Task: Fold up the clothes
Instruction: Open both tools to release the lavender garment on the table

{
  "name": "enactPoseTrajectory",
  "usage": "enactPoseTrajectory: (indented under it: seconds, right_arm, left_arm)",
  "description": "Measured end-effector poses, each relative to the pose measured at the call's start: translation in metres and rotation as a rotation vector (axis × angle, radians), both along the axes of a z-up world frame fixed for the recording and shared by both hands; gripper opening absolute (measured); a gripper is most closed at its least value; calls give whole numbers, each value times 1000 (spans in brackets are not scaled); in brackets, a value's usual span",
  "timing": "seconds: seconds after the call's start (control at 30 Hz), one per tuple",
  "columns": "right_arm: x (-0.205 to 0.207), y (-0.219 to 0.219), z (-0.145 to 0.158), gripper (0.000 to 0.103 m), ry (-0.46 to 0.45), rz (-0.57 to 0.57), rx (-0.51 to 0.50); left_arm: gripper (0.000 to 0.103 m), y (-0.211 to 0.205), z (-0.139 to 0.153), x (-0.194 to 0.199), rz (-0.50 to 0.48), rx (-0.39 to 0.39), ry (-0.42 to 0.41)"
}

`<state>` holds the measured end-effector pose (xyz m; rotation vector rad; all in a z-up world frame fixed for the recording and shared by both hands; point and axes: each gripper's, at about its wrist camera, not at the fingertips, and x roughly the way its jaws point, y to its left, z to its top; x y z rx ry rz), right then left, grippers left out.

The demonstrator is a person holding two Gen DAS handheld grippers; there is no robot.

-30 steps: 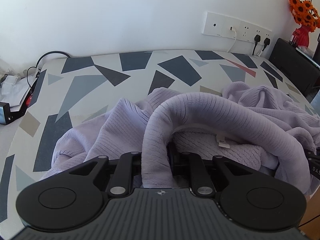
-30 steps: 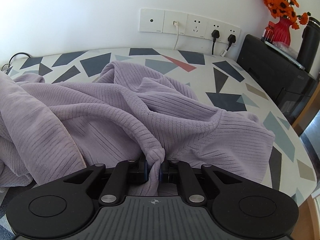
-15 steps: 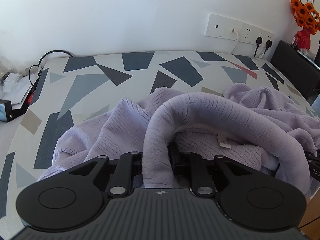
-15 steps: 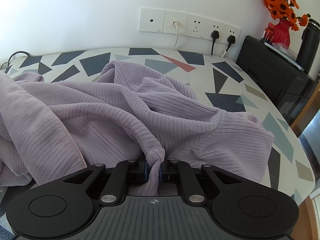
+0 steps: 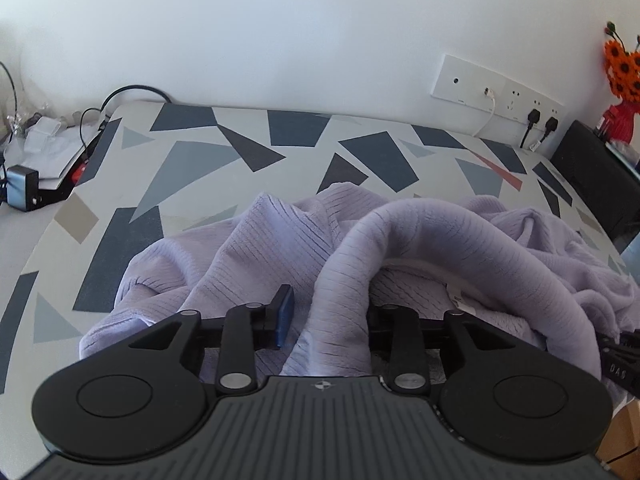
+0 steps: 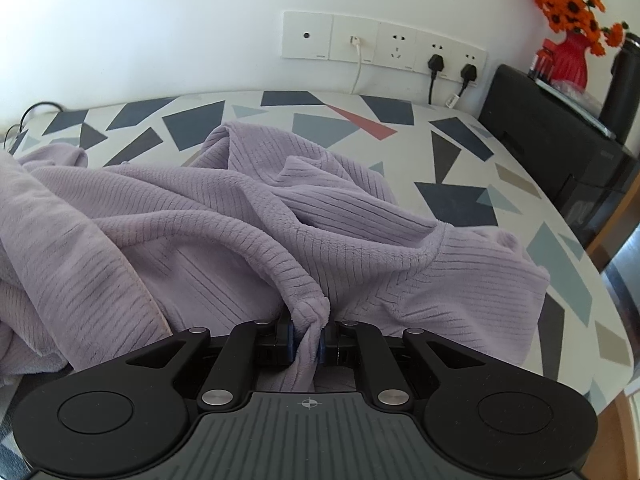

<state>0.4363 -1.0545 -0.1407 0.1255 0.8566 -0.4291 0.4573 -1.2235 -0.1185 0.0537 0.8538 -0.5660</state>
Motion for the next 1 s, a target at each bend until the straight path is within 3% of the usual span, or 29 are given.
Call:
enactPoseTrajectory:
  seconds: [0.07,0.17,0.57,0.63,0.83,1.0]
  right_arm:
    - [0,-1,1,10,-2,1,9]
    - [-2,-5,6,12,-21,-1,33]
    - [-3,-6,22,30,-48,25,6]
    - [-4,-5,27,51,-62,28,0]
    - [-5,4,51,89,-118,54,-84]
    - [0,12,76,94,-151,74,-170]
  left_arm:
    - [43,3,6,-1,7,-10,7]
    - [71,7,18,-6,-1,-22,-13]
    - [89,20,61,-44,-24,-46,-123]
    - [91,22,66,-48,-18,-41,-133]
    - [91,43,82,-45,32,-99,-72]
    - [92,68,106,-48,79,-119,-140]
